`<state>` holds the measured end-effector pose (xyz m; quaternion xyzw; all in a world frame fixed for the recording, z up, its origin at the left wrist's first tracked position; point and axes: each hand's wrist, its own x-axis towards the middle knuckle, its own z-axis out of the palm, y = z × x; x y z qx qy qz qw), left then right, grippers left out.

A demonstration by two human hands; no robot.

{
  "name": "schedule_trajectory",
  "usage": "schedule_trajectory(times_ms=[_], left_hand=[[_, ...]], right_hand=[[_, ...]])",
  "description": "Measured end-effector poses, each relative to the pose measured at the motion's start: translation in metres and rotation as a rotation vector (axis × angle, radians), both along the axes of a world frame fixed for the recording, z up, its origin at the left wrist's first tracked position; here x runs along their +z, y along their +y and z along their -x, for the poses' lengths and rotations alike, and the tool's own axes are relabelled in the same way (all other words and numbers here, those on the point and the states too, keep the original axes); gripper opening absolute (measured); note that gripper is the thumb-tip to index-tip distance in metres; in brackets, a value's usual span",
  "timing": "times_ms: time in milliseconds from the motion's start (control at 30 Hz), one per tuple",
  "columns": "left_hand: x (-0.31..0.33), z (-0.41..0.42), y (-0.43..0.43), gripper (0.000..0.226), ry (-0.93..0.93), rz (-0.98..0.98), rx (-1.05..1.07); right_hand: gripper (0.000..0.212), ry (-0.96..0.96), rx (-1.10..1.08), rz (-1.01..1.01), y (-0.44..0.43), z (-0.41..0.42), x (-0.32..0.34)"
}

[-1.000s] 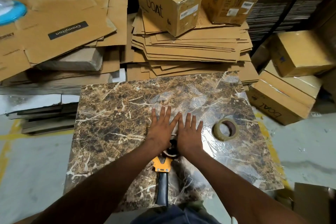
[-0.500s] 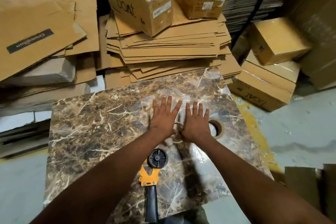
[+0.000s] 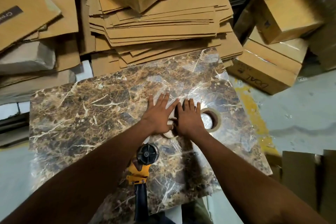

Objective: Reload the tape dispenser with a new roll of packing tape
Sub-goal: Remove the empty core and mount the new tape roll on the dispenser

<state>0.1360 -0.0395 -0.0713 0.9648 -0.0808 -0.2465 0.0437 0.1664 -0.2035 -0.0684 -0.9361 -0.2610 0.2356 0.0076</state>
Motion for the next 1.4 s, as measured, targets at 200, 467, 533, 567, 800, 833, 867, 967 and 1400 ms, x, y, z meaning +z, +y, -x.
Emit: schedule_trajectory(times_ms=[200, 467, 533, 567, 800, 833, 867, 967, 1400], left_hand=[[0.023, 0.0, 0.004, 0.109, -0.007, 0.094, -0.072], [0.044, -0.013, -0.059, 0.127, -0.076, 0.104, -0.184], [0.042, -0.019, -0.079, 0.132, -0.079, 0.077, -0.199], [0.041, -0.021, -0.088, 0.132, -0.078, 0.062, -0.202], [0.034, -0.034, -0.11, 0.129, -0.033, -0.024, -0.246], [0.034, -0.036, -0.111, 0.13, -0.026, -0.047, -0.249], [0.034, -0.038, -0.112, 0.13, -0.024, -0.071, -0.254], [0.035, -0.04, -0.117, 0.129, -0.028, -0.125, -0.26], [0.041, -0.036, -0.125, 0.122, -0.039, -0.032, -0.227]], right_hand=[[0.102, -0.016, -0.008, -0.079, -0.02, -0.006, 0.017], [0.125, -0.011, 0.016, -0.055, -0.111, -0.016, 0.032], [0.123, 0.002, -0.008, -0.029, -0.128, -0.014, 0.029], [0.119, 0.008, -0.014, -0.022, -0.134, -0.014, 0.028], [0.095, 0.015, -0.033, -0.019, -0.154, -0.019, 0.027], [0.094, 0.012, -0.031, -0.013, -0.155, -0.021, 0.028], [0.094, 0.004, -0.027, -0.01, -0.156, -0.023, 0.028], [0.092, -0.024, -0.007, -0.009, -0.156, -0.028, 0.028], [0.114, -0.021, -0.065, -0.148, -0.163, -0.015, 0.025]])
